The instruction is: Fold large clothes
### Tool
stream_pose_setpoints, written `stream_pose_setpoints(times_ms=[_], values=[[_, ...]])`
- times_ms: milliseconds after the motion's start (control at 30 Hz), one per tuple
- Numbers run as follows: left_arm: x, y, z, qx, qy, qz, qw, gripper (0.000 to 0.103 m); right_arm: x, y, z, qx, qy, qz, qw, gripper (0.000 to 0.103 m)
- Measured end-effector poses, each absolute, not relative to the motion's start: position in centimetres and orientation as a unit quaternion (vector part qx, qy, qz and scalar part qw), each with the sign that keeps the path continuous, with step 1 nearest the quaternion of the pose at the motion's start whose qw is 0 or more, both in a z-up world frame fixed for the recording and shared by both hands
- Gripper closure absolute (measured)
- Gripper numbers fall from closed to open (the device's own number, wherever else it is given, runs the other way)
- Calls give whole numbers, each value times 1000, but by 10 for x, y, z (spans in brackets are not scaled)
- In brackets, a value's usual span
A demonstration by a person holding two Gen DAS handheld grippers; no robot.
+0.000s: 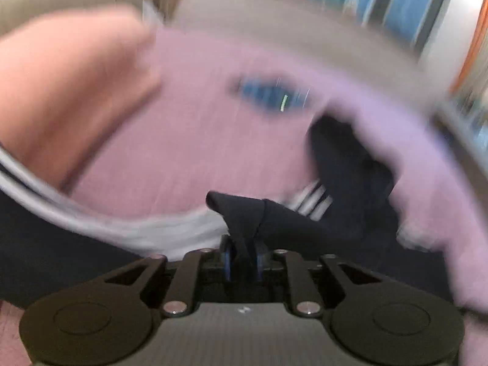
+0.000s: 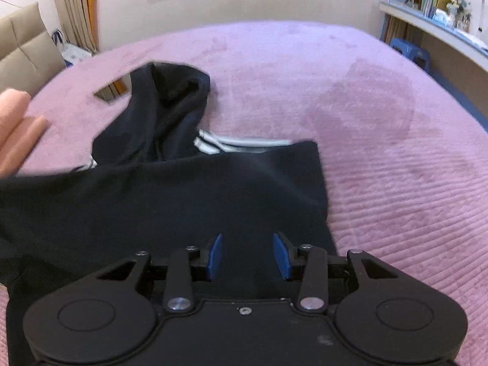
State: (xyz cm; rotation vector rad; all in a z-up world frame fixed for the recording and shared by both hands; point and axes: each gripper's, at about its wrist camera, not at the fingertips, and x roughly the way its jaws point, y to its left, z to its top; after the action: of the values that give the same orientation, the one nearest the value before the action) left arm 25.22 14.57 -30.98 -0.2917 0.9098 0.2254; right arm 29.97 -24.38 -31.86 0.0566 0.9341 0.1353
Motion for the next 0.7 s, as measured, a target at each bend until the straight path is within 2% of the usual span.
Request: stream_pose_setpoints(times_ms=[67, 167, 233, 267, 333, 367, 433, 467, 533, 567, 667, 700], values=[[259, 138, -344, -77, 494, 138, 855, 81, 311, -239, -333, 9, 471, 50, 880, 54], [243, 132, -337, -69, 461, 153, 871, 81, 329, -237, -338, 7, 474, 46, 879, 59], [229, 128, -315, -89, 409, 149, 896, 73, 337, -232, -326, 1, 443, 58, 894, 59], [227, 124, -306, -96, 387, 140, 906, 62, 340, -227, -320, -7, 426, 63, 902, 59], [238, 117, -301, -108, 374, 104, 915, 53, 346, -216, -312, -13, 406, 81, 910, 59], [248, 112, -305, -110, 379, 88, 914, 53, 351, -207, -313, -17, 406, 89, 909, 59], [268, 105, -328, -117, 408, 71, 903, 58, 363, -193, -328, -28, 428, 95, 899, 66], [276, 102, -344, -123, 430, 66, 892, 69, 371, -187, -343, -26, 454, 99, 885, 76], [286, 103, -378, -112, 472, 70, 872, 80, 381, -185, -373, -13, 506, 96, 857, 81], [278, 97, -382, -99, 466, 71, 877, 83, 379, -188, -379, -8, 501, 96, 860, 87], [266, 104, -371, -107, 460, 80, 878, 88, 370, -193, -371, -28, 489, 69, 869, 86], [256, 108, -360, -104, 451, 93, 881, 88, 366, -193, -366, -41, 488, 47, 870, 78]])
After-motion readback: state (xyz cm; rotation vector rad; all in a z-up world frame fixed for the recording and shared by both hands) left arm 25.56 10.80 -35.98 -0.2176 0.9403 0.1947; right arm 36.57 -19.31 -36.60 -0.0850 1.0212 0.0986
